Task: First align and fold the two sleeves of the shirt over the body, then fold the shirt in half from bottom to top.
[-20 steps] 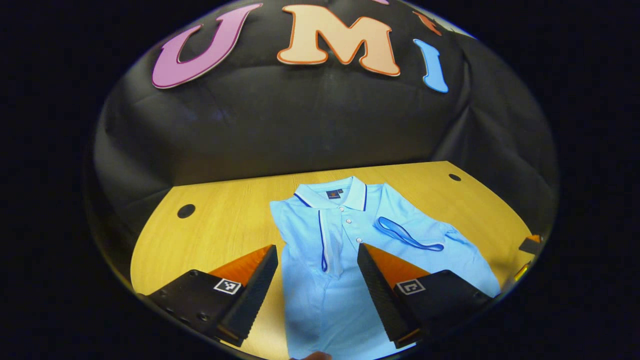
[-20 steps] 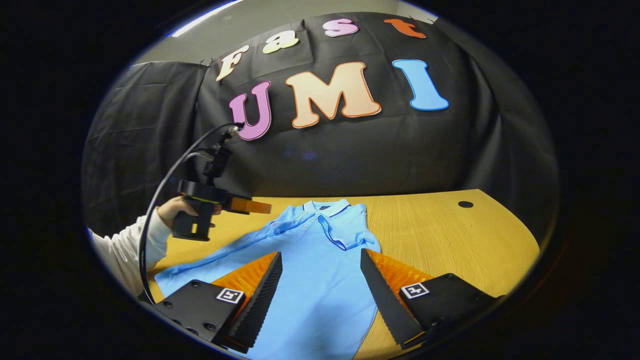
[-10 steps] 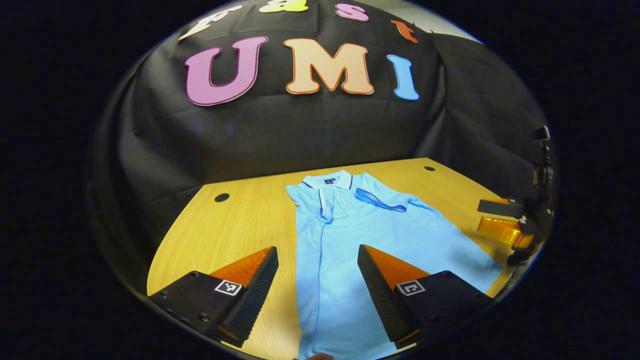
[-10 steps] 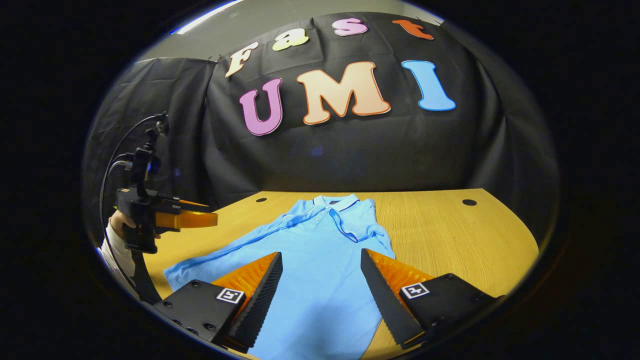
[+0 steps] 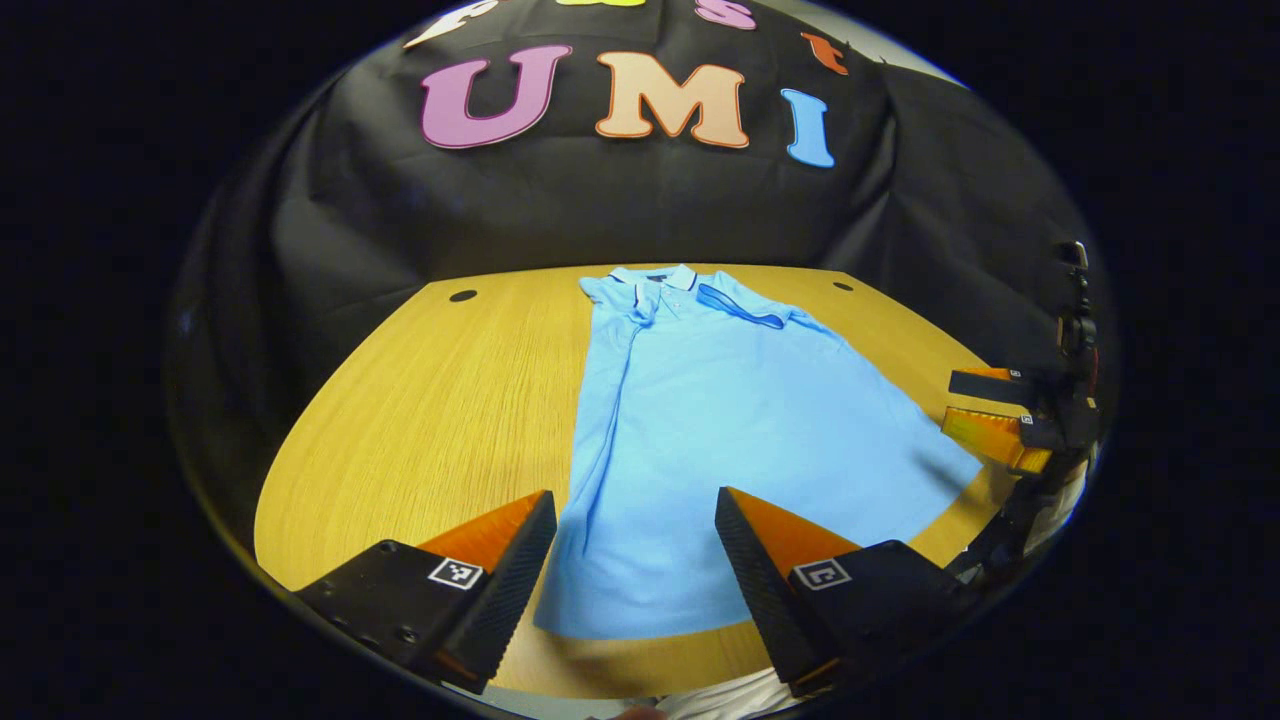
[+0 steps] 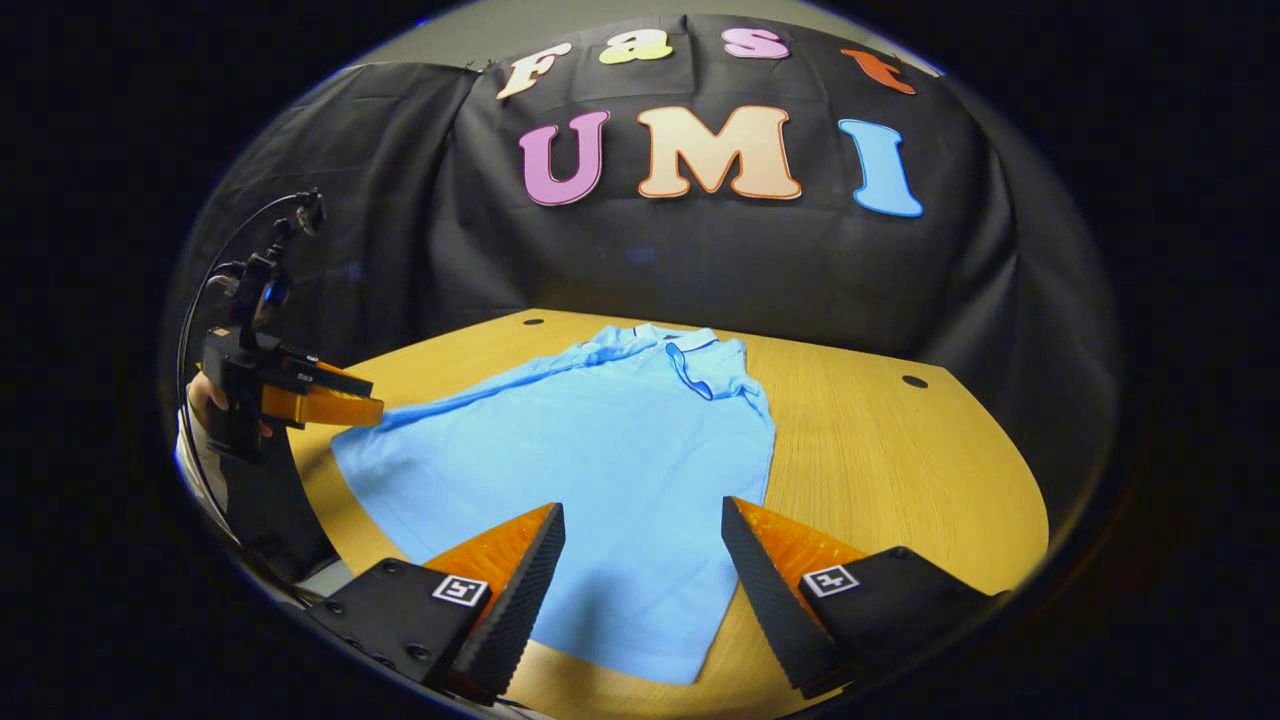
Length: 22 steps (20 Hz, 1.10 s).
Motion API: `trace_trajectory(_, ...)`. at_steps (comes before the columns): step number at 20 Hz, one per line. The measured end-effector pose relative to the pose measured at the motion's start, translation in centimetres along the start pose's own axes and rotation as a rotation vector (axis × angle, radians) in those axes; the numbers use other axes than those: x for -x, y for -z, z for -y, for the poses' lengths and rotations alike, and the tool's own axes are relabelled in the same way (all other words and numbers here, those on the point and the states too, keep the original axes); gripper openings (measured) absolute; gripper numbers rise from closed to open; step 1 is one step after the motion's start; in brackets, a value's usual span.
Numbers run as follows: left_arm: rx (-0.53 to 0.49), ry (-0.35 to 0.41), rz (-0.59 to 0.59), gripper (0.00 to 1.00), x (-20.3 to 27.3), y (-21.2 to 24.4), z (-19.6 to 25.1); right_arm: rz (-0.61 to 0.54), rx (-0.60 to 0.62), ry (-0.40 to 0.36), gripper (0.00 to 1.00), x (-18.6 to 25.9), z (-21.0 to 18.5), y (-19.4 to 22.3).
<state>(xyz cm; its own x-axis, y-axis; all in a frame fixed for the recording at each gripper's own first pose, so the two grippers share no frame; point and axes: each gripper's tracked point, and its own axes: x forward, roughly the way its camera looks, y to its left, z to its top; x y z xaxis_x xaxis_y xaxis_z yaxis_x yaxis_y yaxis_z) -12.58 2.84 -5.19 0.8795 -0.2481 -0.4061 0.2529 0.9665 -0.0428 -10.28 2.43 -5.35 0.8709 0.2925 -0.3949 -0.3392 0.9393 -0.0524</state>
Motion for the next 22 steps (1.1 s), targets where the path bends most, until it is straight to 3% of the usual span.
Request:
trace_trajectory(3, 0.005, -0.045, -0.03, 0.96, 0.5, 2.4, -0.5, -0.026, -0.036, 0.006, 0.94, 1.2, 0.2, 1.8)
trace_trajectory(5, 0.013, -0.057, -0.038, 0.96, 0.8, 3.3, -0.8, -0.026, -0.054, 0.023, 0.98, 1.9, 0.8, 2.2)
trace_trajectory(11, 0.038, -0.048, -0.039, 0.96, 0.6, 4.2, -0.3, -0.044, -0.104, 0.059, 0.98, 2.4, 1.9, 4.2)
trace_trajectory(22, 0.046, -0.05, -0.047, 0.98, -0.5, 4.9, -0.1, -0.093, -0.107, 0.058, 0.98, 2.2, 1.8, 6.2)
